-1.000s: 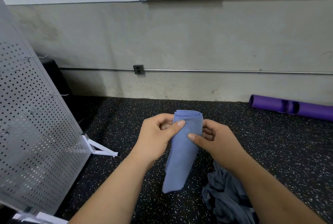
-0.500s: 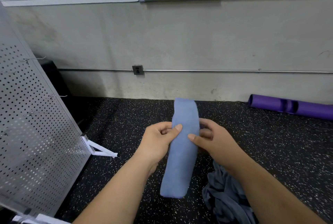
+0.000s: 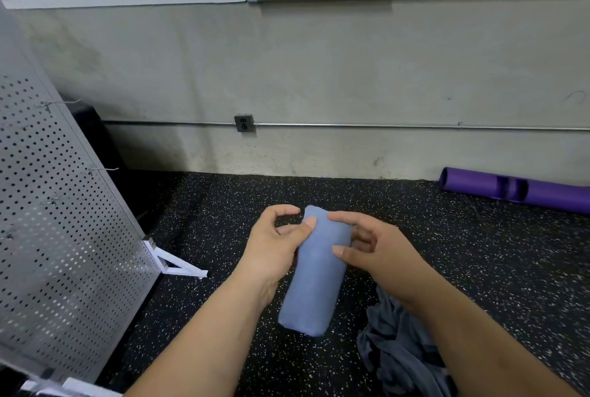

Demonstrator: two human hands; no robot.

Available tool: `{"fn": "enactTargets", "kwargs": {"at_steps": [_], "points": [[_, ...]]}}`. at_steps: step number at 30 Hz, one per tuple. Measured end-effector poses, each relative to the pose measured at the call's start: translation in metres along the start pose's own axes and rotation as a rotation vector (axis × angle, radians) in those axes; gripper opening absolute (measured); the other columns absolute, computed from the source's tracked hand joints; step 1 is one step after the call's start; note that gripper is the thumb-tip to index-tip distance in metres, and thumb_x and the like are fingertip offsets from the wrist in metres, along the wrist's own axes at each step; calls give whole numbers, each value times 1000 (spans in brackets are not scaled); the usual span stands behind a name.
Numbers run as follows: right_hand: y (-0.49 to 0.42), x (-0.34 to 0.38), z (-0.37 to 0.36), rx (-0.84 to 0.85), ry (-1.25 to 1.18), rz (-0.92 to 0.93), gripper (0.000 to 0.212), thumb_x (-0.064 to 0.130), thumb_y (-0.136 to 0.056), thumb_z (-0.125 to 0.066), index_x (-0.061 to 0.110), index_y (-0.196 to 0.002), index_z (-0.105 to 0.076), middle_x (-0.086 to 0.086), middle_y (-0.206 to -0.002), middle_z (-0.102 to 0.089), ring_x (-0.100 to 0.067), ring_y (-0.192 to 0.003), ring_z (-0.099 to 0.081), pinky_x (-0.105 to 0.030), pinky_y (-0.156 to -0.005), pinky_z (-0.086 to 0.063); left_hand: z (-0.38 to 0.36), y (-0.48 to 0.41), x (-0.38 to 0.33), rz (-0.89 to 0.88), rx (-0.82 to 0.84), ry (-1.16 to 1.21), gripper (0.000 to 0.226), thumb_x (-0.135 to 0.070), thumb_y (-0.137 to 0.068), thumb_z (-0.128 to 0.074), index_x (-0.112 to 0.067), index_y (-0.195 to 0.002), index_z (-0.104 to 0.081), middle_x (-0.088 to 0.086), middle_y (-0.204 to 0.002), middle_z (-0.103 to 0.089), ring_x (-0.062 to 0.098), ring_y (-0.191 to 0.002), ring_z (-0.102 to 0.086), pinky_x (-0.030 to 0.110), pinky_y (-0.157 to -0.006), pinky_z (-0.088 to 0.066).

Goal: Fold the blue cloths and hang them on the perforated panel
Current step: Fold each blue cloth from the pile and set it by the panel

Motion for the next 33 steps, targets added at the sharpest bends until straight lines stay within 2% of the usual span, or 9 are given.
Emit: {"fn": "enactTargets", "kwargs": {"at_steps": [2,7,13,17,21,25,28,30,33], "points": [[-1,-1,1,-50,-2,5,49,-2,-96,-75,35,-129,-73,1,-125,-78,-18,-120,-72,-47,-112,-54,2,1,-2,-28,95,-74,36,-20,-94,-82,-23,-126,-64,15,-94,-80,21,-79,-67,29,-72,-55],[-2,-4,5,-69,13,14,48,-3,-96,-74,30,-131,-72,2,-121,-79,-14,-117,-72,-40,-110,-55,7,-4,3,-170,320,-267,55,8,-85,-83,-21,-128,-69,2,-81,-72,12,-77,-60,27,-81,-53],[-4,-5,6,-3,94,27,69,-3,-86,-84,38,-138,-64,-3,-108,-80,-17,-97,-73,-31,-91,-59,6,-4,-3,-241,207,-172,46,9,-89,-79,-23,-122,-73,11,-86,-71,18,-79,-60,36,-78,-55],[-7,-9,11,-87,143,60,65,0,-85,-85,41,-133,-68,-1,-110,-80,-22,-104,-75,-38,-97,-60,4,-2,-3,-252,239,-276,54,4,-83,-87,-23,-128,-71,18,-92,-73,15,-80,-61,27,-80,-55],[-8,-14,11,-103,297,46,64,5,-83,-88,45,-129,-68,7,-108,-78,-13,-99,-75,-39,-92,-62,8,-3,0,-328,181,-654,60,-15,-82,-92,-36,-131,-67,-10,-94,-71,5,-88,-68,19,-87,-52],[-7,-13,9,-162,475,64,55,13,-84,-87,49,-120,-68,14,-102,-70,-3,-85,-67,-19,-78,-56,3,0,-2,-372,121,-789,55,-27,-84,-89,-40,-131,-64,-14,-99,-69,2,-97,-65,21,-92,-50],[-5,-7,7,-186,532,94,41,16,-91,-82,45,-117,-69,15,-112,-58,4,-93,-60,-8,-77,-47,1,-1,-4,-451,96,-848,38,-31,-85,-88,-42,-116,-69,-15,-99,-64,6,-99,-60,28,-93,-50],[-7,-5,8,-167,546,102,38,21,-94,-79,44,-120,-67,21,-122,-55,8,-108,-57,-9,-87,-45,5,-4,-3,-457,93,-825,34,-34,-86,-88,-44,-113,-70,-14,-107,-58,8,-108,-56,27,-99,-47],[-11,-9,11,-105,360,76,34,20,-98,-76,40,-125,-66,18,-126,-69,-3,-120,-65,-35,-106,-53,6,-4,-3,-344,158,-628,36,-33,-91,-84,-37,-122,-67,-13,-126,-61,3,-122,-57,18,-104,-44]]}}
Point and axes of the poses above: each hand's wrist, its own y-axis away from the middle knuckle, its own z-axis out of the back of the hand, x = y × z, the point moved 2 cm from there along -y, towards the middle knuckle
